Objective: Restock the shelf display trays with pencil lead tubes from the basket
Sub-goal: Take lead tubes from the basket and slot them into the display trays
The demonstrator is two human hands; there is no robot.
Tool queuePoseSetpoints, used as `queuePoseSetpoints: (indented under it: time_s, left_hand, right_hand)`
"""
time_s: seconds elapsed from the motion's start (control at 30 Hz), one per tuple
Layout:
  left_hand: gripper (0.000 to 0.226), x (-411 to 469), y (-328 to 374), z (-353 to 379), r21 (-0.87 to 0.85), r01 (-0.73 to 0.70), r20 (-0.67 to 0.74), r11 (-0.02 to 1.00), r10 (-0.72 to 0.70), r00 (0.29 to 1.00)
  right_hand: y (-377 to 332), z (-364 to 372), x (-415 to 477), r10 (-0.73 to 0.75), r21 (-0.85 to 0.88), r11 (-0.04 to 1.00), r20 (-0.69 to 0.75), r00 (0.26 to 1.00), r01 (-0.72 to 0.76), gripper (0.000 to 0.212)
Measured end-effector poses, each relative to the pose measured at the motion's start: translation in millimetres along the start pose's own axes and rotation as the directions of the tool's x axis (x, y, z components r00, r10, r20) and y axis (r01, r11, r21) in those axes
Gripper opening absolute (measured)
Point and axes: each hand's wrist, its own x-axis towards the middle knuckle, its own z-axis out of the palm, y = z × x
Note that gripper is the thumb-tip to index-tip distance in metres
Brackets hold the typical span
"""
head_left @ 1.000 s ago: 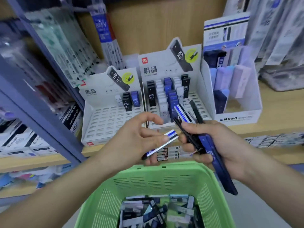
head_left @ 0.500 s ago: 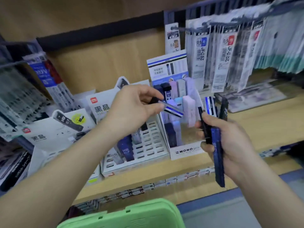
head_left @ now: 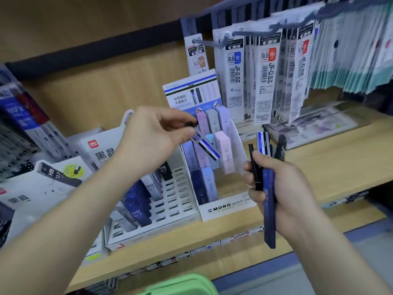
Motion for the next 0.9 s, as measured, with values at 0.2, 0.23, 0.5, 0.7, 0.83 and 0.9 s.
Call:
queuePoseSetpoints:
  time_s: [0.2,0.23,0.5,0.7,0.83,0.9]
  left_hand:
    - [0.018,-15,-14,36,0.322,-0.111,0.187,0.940,0.052,0.981]
    - [0.017,-16,-15,39,0.349,-0.140,0.212,0.926,0.067,0.975]
    - [0.018,-21,-23,55,0.569,-0.413,0.405,0.711,0.194,0.893]
    - [0.026,-19,-22,65,0.697,-0.397,0.363,0.598,0.183,0.914]
    - [0.017,-23,-12,58,0.551,-0.257,0.173,0.794,0.193,0.966]
    - [0.016,-23,-1,55,0.218,-0.072,0.102,0.973,0.051,0.993]
  right_hand:
    - [-5,-5,6,0.033,0.065,0.997,-0.020,0.999,-0.032,0.016]
    - [-5,-5,7,0.035,0.072,0.997,-0.018,0.999,-0.034,0.016]
    - [-3,-9,13,0.043,0.089,0.995,-0.038,0.998,-0.039,0.017]
    - [-1,-6,12,0.028,0.095,0.995,-0.044,0.999,-0.023,0.014]
    - [-3,-5,7,-0.027,0.019,0.999,0.054,0.998,0.026,0.013]
    - [-5,-3,3,-0.064,-0.023,0.997,0.130,0.990,0.067,0.011]
